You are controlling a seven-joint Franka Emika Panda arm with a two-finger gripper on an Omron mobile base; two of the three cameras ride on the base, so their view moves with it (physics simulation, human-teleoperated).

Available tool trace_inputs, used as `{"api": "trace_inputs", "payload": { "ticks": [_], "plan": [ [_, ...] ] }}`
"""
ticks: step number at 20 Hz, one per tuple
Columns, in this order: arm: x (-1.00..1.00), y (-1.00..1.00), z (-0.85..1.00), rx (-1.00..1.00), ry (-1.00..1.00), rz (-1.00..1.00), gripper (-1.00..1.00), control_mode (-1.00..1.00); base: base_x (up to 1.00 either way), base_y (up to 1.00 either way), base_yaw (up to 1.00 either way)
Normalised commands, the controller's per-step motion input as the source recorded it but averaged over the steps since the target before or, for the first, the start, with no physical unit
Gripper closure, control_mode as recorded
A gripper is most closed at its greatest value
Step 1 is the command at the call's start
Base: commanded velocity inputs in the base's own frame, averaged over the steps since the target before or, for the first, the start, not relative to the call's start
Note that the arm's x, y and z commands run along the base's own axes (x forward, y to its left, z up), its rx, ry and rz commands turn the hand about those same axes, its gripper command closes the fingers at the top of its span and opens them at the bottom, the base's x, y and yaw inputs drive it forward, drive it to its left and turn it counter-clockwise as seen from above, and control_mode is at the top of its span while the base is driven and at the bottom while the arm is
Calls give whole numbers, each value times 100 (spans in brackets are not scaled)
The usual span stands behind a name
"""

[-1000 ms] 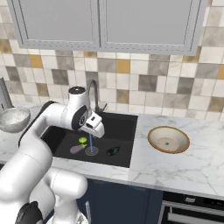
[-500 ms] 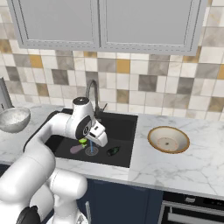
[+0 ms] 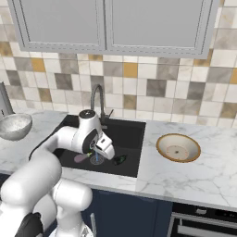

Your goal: Pick the eggplants from the sink and place them in one bowl. Place the kiwi in the other bowl. Then turn off the sink faucet.

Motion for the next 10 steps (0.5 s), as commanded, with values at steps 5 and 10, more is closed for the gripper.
{"api": "trace_inputs", "payload": {
  "ticks": [5, 10],
  "plan": [
    [21, -1, -22, 0, 0, -1, -100, -100, 0, 0, 0],
    [28, -2, -18, 0, 0, 0, -100, -100, 0, 0, 0]
  ]
}}
